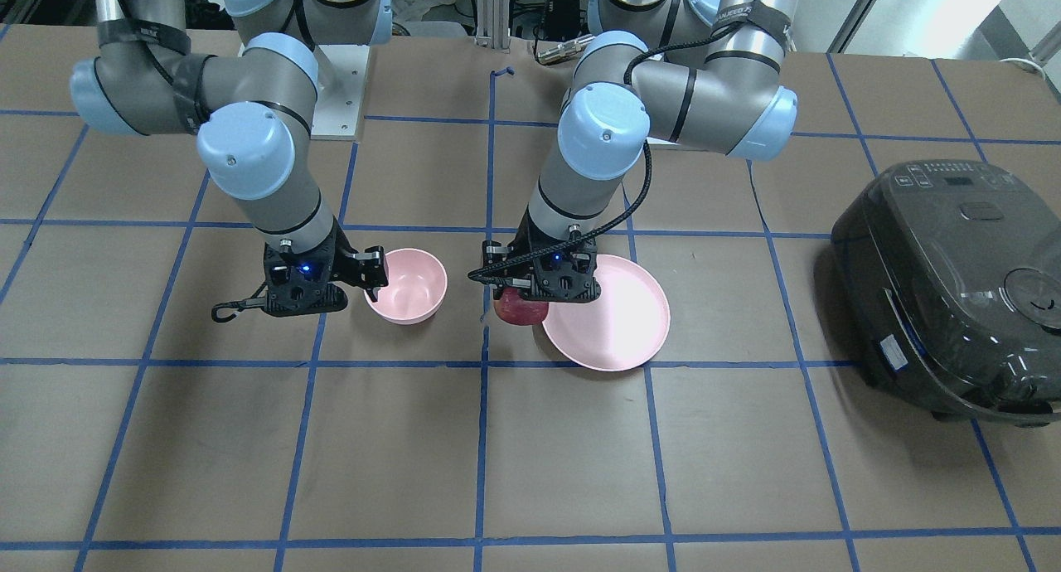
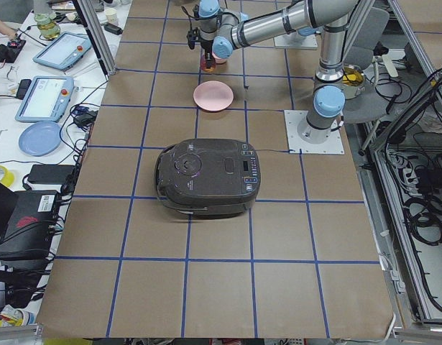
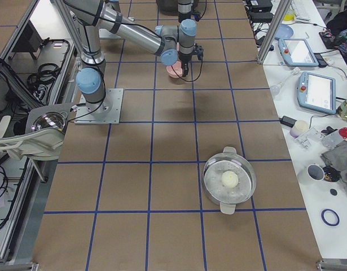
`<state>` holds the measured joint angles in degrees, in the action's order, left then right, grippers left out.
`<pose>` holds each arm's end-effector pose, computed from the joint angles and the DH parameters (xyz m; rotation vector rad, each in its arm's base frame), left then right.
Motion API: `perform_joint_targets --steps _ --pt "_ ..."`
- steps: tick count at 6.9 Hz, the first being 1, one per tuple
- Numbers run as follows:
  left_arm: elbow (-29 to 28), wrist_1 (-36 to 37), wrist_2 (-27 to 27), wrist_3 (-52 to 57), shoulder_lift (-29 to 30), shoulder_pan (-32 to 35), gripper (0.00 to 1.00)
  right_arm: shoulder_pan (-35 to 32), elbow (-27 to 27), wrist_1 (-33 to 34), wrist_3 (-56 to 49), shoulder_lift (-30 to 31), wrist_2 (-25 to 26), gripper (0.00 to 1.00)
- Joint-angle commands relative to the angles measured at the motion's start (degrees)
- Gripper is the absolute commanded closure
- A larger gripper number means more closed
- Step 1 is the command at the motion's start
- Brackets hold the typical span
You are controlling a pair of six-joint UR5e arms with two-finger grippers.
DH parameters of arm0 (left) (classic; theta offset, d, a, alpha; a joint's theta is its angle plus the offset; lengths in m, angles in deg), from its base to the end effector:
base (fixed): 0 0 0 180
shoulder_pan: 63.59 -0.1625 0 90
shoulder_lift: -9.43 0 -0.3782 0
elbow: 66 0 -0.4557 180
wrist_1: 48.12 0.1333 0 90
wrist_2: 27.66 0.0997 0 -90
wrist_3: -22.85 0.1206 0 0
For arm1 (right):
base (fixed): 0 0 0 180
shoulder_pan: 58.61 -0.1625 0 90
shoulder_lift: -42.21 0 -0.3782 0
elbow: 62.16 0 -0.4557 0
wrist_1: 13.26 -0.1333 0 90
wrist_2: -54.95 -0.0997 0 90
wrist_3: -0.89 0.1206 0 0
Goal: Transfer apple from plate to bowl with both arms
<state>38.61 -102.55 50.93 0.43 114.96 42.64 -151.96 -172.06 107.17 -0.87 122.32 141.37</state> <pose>-0.3202 -0.5377 0.1898 0.1440 -2.9188 0.0342 0.1734 -0.5523 0.1894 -0.1378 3.0758 -0.0159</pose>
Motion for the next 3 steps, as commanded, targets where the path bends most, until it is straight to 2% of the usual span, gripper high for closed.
perform_joint_targets --steps 1,3 --pt "-2.56 -0.06 -6.13 -6.47 1.51 3.01 1.00 0.28 11.49 -14.71 0.09 5.04 1.65 0.00" --pt "-3.71 0.55 -6.17 -10.35 2.91 6.44 1.00 0.10 26.95 -32.10 0.09 6.19 1.74 0.00"
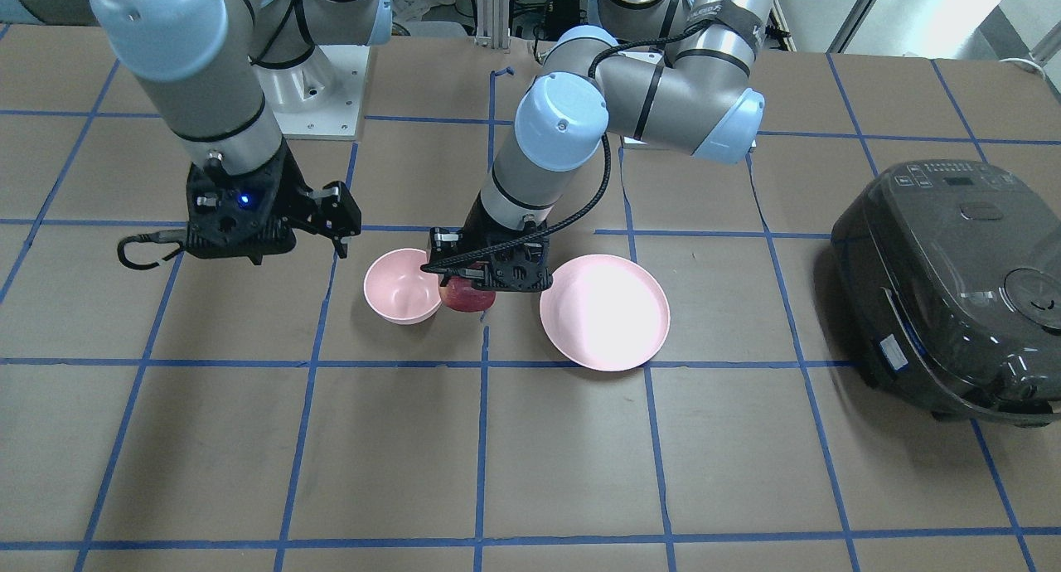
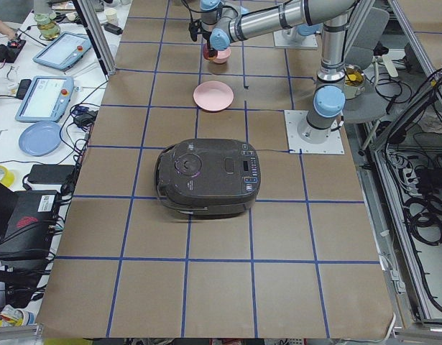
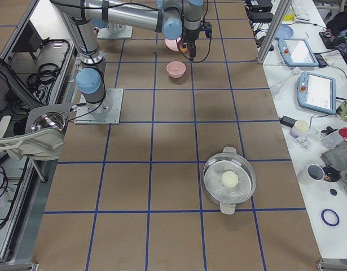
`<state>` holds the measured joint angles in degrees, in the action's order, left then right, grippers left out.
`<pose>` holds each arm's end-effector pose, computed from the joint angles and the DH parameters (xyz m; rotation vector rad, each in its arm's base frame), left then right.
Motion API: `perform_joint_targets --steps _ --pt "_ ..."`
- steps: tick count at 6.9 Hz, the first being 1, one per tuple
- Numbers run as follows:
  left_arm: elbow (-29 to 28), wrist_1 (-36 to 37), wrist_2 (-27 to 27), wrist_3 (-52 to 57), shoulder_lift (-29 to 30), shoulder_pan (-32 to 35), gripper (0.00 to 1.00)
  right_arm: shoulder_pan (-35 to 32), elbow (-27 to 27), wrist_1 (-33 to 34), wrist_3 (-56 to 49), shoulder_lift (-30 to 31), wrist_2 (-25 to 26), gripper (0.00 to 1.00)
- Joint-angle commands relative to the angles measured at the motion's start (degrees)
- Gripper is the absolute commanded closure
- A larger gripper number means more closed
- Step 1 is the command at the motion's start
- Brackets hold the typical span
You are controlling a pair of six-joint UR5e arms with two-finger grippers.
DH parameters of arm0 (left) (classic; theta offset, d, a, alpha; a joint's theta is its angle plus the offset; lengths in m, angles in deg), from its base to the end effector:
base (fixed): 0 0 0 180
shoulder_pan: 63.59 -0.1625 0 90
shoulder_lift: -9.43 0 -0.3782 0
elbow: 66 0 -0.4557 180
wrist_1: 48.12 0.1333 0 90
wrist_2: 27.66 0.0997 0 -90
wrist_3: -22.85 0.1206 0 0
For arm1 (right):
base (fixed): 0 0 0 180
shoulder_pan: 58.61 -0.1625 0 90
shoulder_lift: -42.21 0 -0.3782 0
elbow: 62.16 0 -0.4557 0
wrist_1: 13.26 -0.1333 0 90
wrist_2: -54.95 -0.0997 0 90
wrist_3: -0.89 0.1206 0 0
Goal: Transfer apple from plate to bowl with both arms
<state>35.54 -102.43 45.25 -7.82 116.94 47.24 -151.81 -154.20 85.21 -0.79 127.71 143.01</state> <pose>-0.3798 -0.5237 0.1989 0.2176 -2.8146 -0.0368 0.1699 -0.5775 0.3705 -0.1332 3.1040 -0.0516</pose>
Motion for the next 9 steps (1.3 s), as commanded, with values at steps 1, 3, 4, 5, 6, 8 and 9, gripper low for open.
perform_joint_targets --steps 1,3,4,5,6,8,9 --pt "-1.17 5.04 -0.76 -8.54 2.51 3.50 1.00 0.04 13.85 -14.84 -0.26 0.72 0.10 0.00" --pt "-1.79 8.16 -0.41 -11.50 6.11 6.58 1.00 0.13 14.87 -15.32 -0.61 0.63 -0.08 0.00" --pt "-2.66 8.16 -0.06 -11.34 7.43 7.64 1.00 -0.22 14.78 -15.41 -0.61 0.72 -0.08 0.00" --pt "-2.67 8.07 0.81 -11.25 8.23 7.82 0.96 -0.14 14.78 -15.50 -0.70 0.72 -0.08 0.00" --pt "-2.50 7.99 1.60 -10.90 8.41 7.83 0.50 -0.22 14.78 -15.59 -0.70 0.80 0.01 0.00" --pt "-1.88 7.90 3.09 -8.28 8.59 7.74 0.01 -0.22 14.61 -15.33 -0.61 0.72 -0.25 0.00" --pt "-1.97 7.72 4.24 -7.91 8.42 7.74 0.00 -0.05 14.61 -15.59 -0.61 0.72 0.01 0.00"
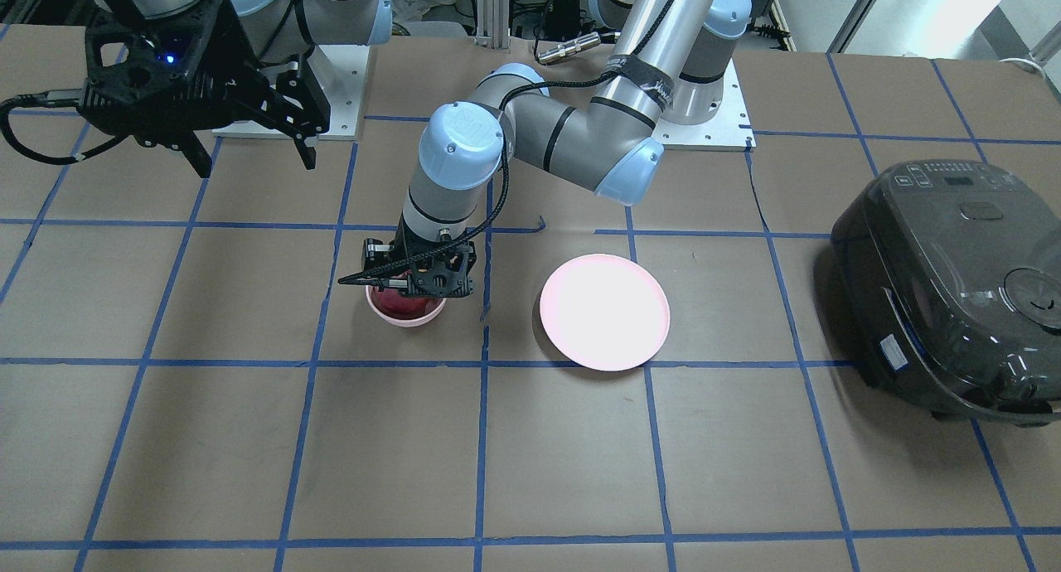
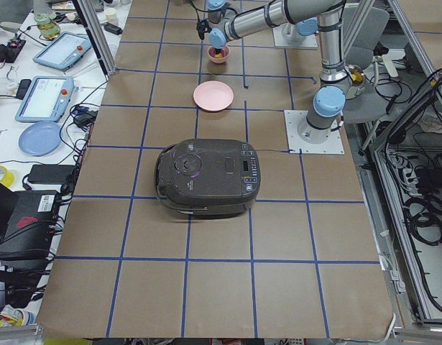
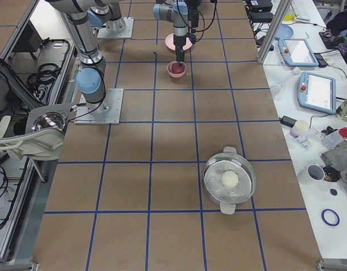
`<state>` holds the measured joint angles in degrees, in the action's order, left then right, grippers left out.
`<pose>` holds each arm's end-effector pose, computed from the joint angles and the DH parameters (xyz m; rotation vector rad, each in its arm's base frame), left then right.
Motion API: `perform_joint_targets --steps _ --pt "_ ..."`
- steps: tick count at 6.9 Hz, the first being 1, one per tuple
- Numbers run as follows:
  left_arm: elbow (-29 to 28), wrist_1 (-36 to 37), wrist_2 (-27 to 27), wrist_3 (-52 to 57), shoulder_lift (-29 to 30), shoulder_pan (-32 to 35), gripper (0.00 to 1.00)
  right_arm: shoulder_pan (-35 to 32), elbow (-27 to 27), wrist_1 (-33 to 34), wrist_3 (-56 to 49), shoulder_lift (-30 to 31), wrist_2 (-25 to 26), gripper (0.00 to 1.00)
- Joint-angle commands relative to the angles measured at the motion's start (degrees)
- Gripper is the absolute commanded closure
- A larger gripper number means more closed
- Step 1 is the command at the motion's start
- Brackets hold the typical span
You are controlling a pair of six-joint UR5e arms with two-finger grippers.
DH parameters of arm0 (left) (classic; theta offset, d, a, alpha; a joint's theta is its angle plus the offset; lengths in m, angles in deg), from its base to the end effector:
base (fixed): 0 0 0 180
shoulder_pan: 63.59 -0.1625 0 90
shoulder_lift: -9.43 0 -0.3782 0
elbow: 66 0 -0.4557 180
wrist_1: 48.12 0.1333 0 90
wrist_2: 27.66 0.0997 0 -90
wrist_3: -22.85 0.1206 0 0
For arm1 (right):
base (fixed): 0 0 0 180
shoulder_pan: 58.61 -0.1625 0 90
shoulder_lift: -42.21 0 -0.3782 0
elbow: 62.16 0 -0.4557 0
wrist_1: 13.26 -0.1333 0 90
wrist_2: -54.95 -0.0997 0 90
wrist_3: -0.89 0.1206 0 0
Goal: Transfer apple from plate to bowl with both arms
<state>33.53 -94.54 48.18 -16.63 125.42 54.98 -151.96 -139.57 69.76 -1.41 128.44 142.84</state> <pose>-0.4547 -0.4945 0.1359 0.2468 -2.8479 -0.0317 0.1713 -0.5697 0.4925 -0.1539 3.1003 -0.0493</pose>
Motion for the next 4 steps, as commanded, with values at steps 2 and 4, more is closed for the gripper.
perform_joint_targets --steps 2,4 --pt "0.05 -0.69 1.41 3.34 -2.61 -1.66 0.00 -0.26 0.06 0.21 -0.08 -0.18 -0.61 0.00" --pt "0.05 -6.88 1.41 12.97 -8.47 -6.66 0.00 -0.34 0.24 0.12 -0.08 -0.19 -0.62 0.00"
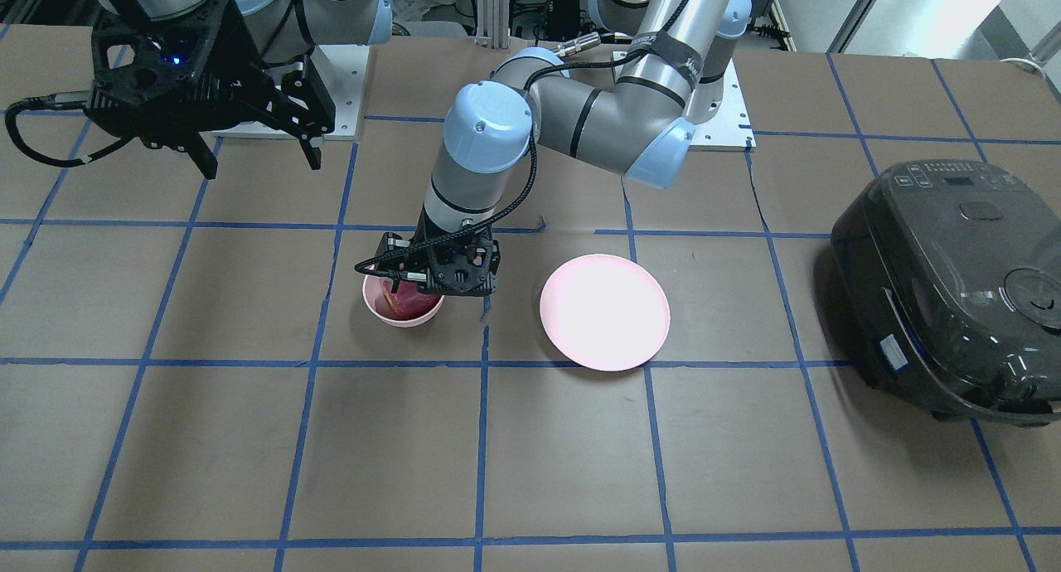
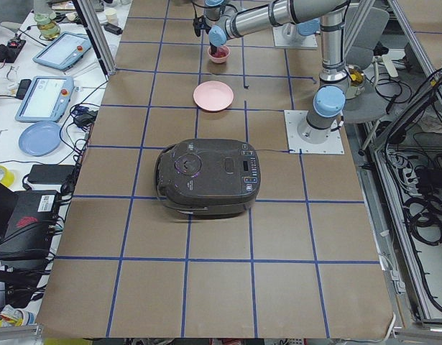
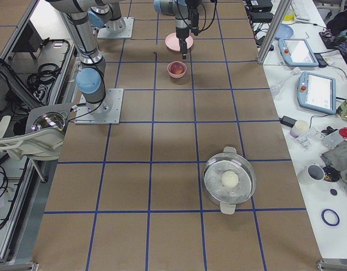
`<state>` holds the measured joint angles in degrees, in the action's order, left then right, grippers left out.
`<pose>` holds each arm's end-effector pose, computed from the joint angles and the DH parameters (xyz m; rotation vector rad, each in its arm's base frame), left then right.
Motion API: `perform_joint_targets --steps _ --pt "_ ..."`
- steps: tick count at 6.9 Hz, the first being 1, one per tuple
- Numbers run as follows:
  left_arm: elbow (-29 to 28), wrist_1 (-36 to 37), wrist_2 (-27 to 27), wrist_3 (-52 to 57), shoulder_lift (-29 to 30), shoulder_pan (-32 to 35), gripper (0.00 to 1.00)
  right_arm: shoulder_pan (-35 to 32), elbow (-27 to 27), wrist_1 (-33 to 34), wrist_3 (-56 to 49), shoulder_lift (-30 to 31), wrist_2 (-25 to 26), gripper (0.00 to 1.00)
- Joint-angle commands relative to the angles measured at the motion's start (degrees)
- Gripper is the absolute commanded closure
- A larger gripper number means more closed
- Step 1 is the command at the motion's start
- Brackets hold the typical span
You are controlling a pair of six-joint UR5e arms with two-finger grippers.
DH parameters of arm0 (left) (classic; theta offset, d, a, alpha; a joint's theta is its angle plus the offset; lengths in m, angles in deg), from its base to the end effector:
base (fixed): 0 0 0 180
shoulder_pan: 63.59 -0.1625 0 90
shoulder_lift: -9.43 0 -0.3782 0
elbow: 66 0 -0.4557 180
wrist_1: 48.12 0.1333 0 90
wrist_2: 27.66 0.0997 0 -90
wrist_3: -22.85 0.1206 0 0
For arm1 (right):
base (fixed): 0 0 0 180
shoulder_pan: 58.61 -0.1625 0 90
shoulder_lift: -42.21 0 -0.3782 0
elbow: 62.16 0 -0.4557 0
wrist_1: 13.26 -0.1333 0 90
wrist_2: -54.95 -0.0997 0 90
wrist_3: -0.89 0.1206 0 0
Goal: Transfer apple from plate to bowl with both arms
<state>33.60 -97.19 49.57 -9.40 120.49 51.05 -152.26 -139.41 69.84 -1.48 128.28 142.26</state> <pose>-0.4151 -0.5214 0.1851 0.1611 -2.8557 0.0735 0.1756 -0.5699 0.4926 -0.1637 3.0895 -0.0510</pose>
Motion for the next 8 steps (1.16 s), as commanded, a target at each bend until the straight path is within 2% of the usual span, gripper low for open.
perform_joint_targets --steps 1,2,4,6,8 --pt "-0.38 -12.02 0.46 12.50 -7.84 -6.24 0.00 -0.13 0.00 0.04 -0.01 0.06 -0.12 0.00" --pt "-0.55 -18.89 1.51 19.45 -11.89 -10.36 0.00 -0.13 0.09 -0.05 -0.01 0.06 -0.12 0.00" --pt "-2.04 -27.80 5.37 29.14 -18.84 -19.32 0.00 -0.13 0.00 -0.05 -0.01 0.06 -0.03 0.00" --pt "-8.52 -36.76 8.00 34.87 -20.27 -26.72 0.00 -0.13 0.00 -0.13 -0.01 0.15 -0.12 0.00" --pt "-10.39 -38.99 11.69 36.74 -20.45 -28.07 0.00 -0.13 0.00 -0.13 -0.01 0.06 -0.12 0.00"
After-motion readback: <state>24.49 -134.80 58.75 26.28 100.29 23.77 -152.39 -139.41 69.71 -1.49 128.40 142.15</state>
